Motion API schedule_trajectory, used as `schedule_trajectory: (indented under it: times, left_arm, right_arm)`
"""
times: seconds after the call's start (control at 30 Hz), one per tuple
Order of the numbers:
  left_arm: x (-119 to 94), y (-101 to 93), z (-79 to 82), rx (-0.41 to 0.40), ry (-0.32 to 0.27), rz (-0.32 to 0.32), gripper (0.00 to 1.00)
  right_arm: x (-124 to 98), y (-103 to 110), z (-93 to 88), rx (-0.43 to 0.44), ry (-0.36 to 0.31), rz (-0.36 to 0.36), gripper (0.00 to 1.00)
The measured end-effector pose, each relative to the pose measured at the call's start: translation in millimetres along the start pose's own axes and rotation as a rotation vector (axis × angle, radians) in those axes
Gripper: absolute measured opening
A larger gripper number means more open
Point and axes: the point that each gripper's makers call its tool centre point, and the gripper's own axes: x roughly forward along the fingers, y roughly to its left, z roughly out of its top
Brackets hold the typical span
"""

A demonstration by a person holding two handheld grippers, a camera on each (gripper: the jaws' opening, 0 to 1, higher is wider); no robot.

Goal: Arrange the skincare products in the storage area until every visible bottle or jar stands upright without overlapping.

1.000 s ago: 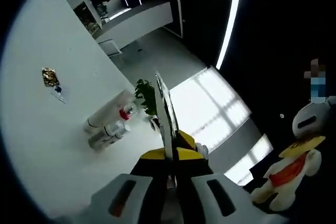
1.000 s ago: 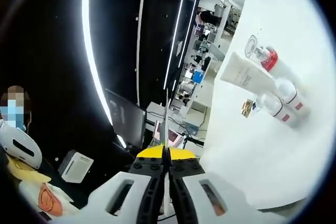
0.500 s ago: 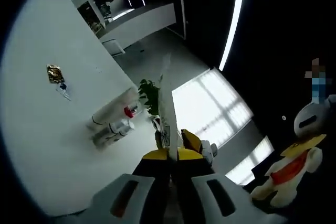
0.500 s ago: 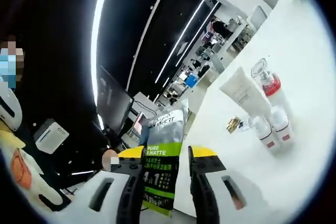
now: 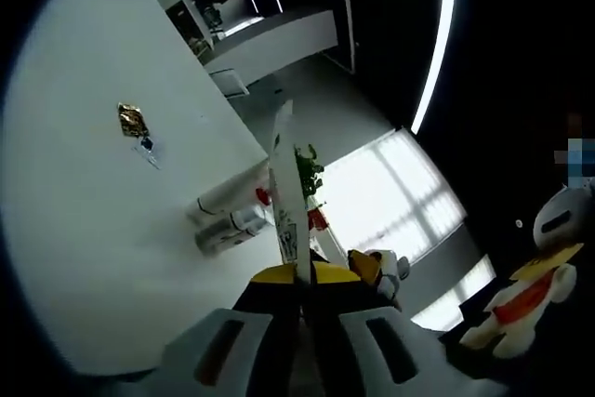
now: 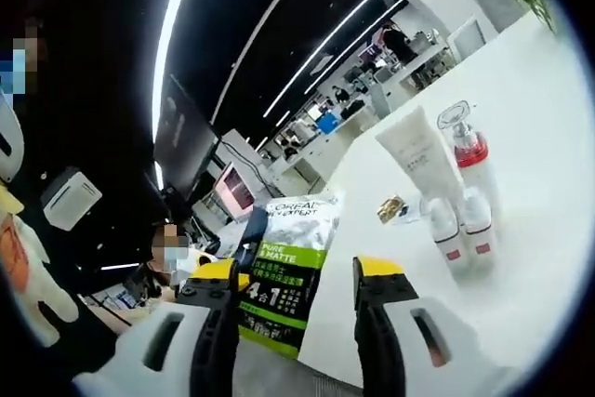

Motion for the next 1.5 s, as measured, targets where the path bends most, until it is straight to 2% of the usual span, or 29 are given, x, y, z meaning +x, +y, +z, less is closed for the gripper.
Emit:
schedule_trajectory:
  times: [0.27,0.47,0.57,0.63,0.83,0.97,1.2,1.37,1.5]
  left_arm:
    - [7,22.6,-1.7,-0.027,0.014,0.049,0.0]
    - [16,40.6,0.0,-0.048,0.024,0.082,0.0]
    - [21,50.1,0.6,-0.052,0.038,0.104,0.0]
    - [24,54.5,1.7,-0.052,0.042,0.109,0.0]
    - [37,66.1,1.6,-0.066,0.062,0.124,0.0]
    - [43,75.7,-0.9,-0.071,0.079,0.143,0.0]
    - [50,107.2,-2.9,-0.087,0.108,0.199,0.0]
    - [56,114.9,-3.6,-0.082,0.113,0.213,0.0]
    - [60,128.6,-5.0,-0.045,0.136,0.262,0.0]
  right_arm:
    - [-4,-16,-10.9,-0.082,0.076,-0.058,0.64]
    - [-11,-32,-16.6,-0.192,0.127,-0.118,0.74]
    - [-10,-38,-11.2,-0.25,0.111,-0.139,0.79]
    - [-10,-41,-15.0,-0.285,0.141,-0.151,0.81]
    - [-13,-51,-16.2,-0.321,0.166,-0.18,0.83]
    - [-18,-60,-9.3,-0.328,0.14,-0.227,0.96]
    - [-24,-69,-7.9,-0.349,0.147,-0.257,0.98]
    - [-25,-69,-12.0,-0.352,0.16,-0.267,1.0]
    - [-25,-69,-15.5,-0.356,0.176,-0.275,1.0]
